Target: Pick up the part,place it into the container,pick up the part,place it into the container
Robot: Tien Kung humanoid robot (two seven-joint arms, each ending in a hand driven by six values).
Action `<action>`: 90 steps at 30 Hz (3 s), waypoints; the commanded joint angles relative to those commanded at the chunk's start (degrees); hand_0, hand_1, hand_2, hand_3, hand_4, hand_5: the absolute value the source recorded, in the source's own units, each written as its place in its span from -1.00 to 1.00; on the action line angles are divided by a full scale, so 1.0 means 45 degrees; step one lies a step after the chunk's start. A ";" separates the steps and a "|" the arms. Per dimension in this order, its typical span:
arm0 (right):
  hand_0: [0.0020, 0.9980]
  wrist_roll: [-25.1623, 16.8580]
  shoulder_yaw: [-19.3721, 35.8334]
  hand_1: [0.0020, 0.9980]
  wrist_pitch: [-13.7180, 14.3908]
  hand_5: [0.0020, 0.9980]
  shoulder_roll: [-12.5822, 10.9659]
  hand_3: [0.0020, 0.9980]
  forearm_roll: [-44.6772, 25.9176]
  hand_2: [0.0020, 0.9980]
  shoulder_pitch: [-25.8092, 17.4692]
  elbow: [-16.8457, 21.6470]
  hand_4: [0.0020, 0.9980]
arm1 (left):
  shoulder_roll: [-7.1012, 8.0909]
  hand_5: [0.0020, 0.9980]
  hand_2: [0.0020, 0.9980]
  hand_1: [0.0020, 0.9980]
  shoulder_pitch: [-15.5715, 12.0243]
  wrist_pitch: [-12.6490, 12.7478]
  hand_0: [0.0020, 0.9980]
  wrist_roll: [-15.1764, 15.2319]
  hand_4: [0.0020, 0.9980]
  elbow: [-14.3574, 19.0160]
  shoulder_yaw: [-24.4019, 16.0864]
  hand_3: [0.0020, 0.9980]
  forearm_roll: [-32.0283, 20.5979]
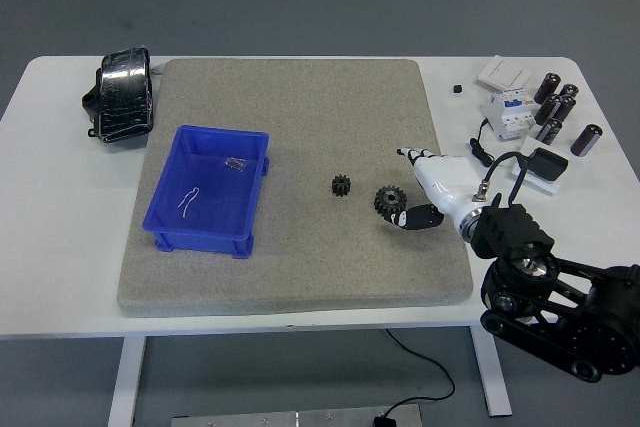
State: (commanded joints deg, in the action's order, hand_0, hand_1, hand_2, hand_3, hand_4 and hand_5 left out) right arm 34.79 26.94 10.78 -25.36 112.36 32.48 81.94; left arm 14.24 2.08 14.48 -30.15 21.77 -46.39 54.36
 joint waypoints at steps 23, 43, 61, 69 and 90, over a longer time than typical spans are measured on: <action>-0.48 -0.0487 -0.1589 -0.07 0.0686 -0.16 0.0492 0.48 -0.0991 0.27 0.0742 -0.1484 0.75 | -0.0010 0.08 0.29 0.32 0.0046 -0.0011 0.35 -0.0036 0.50 0.0022 -0.0027 0.29 0.0107; -0.55 -0.0969 -0.2159 -0.21 0.1631 -0.23 0.0814 0.34 -0.1475 0.01 0.0950 -0.1896 0.60 | -0.0030 0.09 0.27 0.31 0.0018 0.0051 0.35 -0.0043 0.49 0.0031 -0.0067 0.29 0.0104; -0.55 -0.1096 -0.2212 -0.27 0.2125 -1.00 0.0907 -0.04 -0.1484 -0.28 0.0958 -0.2118 -0.44 | -0.0031 0.11 0.26 0.30 0.0052 0.0149 0.35 0.0035 0.49 0.0025 -0.0019 0.30 0.0019; -0.56 -0.1174 -0.2226 -0.28 0.2343 -0.97 0.0891 -0.13 -0.1458 -0.33 0.0971 -0.2185 -0.46 | -0.0030 0.13 0.26 0.30 0.0074 0.0201 0.34 0.0059 0.49 0.0032 -0.0001 0.30 -0.0024; -0.56 -0.1541 -0.1948 -0.27 0.3979 -0.99 0.1824 -0.14 -0.1116 -0.37 0.2381 -0.0109 -0.49 | -0.0132 0.17 0.27 0.30 0.0002 0.0115 0.34 -0.0088 0.50 0.0044 -0.0100 0.31 0.0325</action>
State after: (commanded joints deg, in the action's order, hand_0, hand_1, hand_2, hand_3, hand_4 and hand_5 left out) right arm 27.85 18.17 28.68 -17.15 107.34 43.19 81.45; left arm 13.64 2.09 15.00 -30.55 21.97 -46.84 55.82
